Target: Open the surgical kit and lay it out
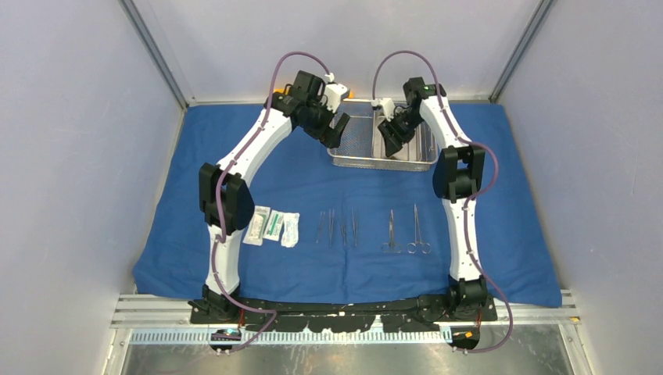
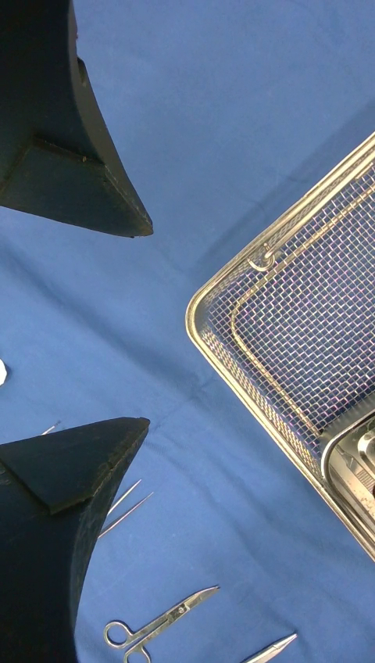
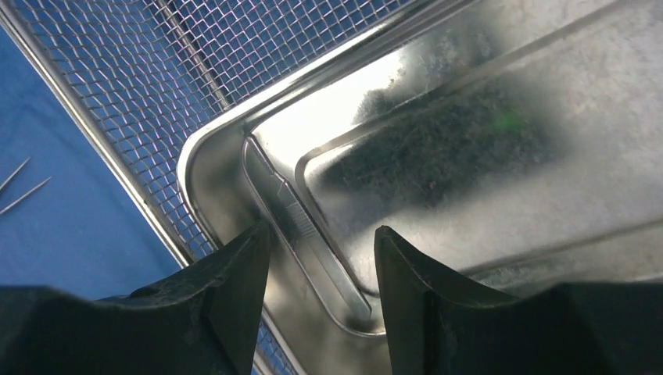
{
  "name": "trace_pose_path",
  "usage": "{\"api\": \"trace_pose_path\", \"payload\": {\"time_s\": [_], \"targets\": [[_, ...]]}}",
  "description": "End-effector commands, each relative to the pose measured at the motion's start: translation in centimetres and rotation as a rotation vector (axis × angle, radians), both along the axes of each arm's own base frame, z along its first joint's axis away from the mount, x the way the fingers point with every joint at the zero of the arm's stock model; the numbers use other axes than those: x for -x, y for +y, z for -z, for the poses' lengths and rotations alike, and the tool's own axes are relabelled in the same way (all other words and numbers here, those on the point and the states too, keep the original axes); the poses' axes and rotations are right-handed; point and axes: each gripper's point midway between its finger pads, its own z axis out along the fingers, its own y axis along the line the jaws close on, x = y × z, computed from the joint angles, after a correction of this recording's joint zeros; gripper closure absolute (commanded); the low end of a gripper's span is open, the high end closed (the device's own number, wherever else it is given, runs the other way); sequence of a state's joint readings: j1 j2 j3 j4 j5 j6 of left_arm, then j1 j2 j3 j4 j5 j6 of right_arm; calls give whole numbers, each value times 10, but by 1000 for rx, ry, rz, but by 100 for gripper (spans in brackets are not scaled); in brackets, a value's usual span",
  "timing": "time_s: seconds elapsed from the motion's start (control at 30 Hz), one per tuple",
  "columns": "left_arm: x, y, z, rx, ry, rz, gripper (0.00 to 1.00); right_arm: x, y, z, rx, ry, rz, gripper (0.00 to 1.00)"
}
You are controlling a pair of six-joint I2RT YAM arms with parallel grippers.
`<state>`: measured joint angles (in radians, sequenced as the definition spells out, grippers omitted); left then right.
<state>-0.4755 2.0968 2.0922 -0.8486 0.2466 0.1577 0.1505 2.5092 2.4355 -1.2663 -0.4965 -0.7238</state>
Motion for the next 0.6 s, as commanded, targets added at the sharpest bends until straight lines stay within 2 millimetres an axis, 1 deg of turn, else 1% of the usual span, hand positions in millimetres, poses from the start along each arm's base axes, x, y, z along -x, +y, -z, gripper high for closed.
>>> {"api": "trace_pose_path", "payload": {"time_s": [0.0, 0.2, 0.43, 0.57], "targets": [[-7, -4, -11, 30, -36, 12, 12, 0, 8, -4, 25, -49, -87, 43], [-7, -3, -10, 22, -38, 7, 12, 8, 14, 15, 57, -24, -152, 43], [-9, 0, -10, 9, -44, -2, 12, 17, 14, 33, 85, -9, -238, 44], [-10, 3, -10, -1, -47, -16, 12, 18, 13, 48, 115, -2, -273, 44]]}}
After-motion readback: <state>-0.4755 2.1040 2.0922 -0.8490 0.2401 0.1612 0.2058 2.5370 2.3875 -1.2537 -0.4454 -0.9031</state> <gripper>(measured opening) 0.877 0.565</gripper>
